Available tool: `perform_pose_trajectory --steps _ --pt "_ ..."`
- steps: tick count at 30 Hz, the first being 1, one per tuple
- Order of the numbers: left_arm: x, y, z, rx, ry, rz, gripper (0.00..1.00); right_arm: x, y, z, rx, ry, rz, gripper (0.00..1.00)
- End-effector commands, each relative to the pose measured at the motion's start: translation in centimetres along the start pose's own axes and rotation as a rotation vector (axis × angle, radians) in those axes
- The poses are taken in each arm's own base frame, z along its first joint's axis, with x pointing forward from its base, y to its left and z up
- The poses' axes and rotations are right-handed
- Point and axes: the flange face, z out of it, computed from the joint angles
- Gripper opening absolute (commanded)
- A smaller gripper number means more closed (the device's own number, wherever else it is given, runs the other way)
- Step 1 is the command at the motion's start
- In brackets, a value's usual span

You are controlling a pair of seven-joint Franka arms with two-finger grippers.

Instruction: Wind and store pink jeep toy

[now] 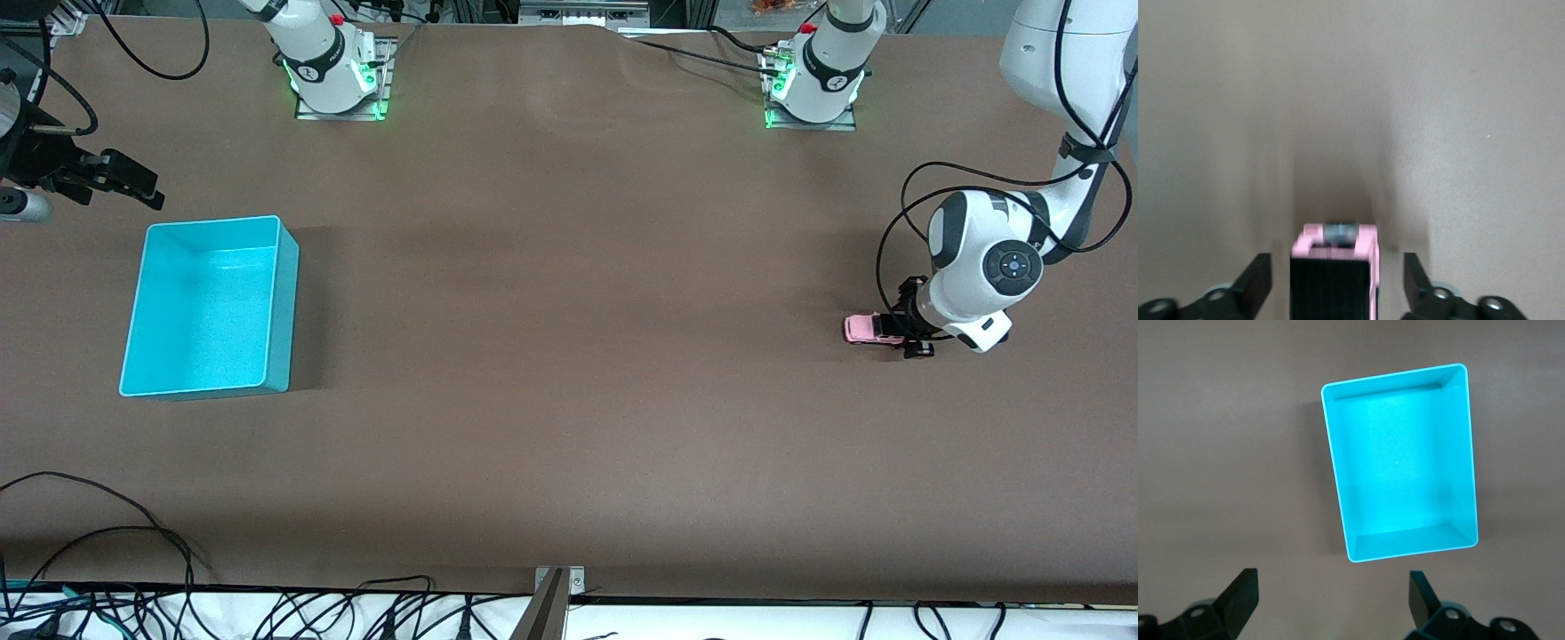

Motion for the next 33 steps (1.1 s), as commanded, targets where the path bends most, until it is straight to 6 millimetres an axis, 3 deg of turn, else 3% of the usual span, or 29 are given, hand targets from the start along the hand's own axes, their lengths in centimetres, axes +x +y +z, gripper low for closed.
perform_pose_trajectory --steps 1,6,13,21,33 --pt "1.0 -0.2 -3.7 0.036 0.036 0.028 1.0 0.1 -0.2 -0.5 0.017 -0.003 -0.017 1.0" --pt "0.1 -0.6 -6.6 0.051 0.043 0.058 1.0 0.1 -0.1 -0.5 0.017 -0.003 -0.016 1.0" --pt "-0.8 1.2 -11.7 0.041 0.058 0.1 1.0 0.1 -0.2 -0.5 0.017 -0.003 -0.017 1.0" --pt "-0.5 3.3 -17.5 0.02 0.029 0.209 1.0 0.1 0.0 -0.5 0.017 -0.001 -0.014 1.0" --pt "0.8 4.2 -25.0 -0.03 -0.015 0.533 1.0 0.0 0.0 -0.4 0.017 -0.004 -0.014 1.0"
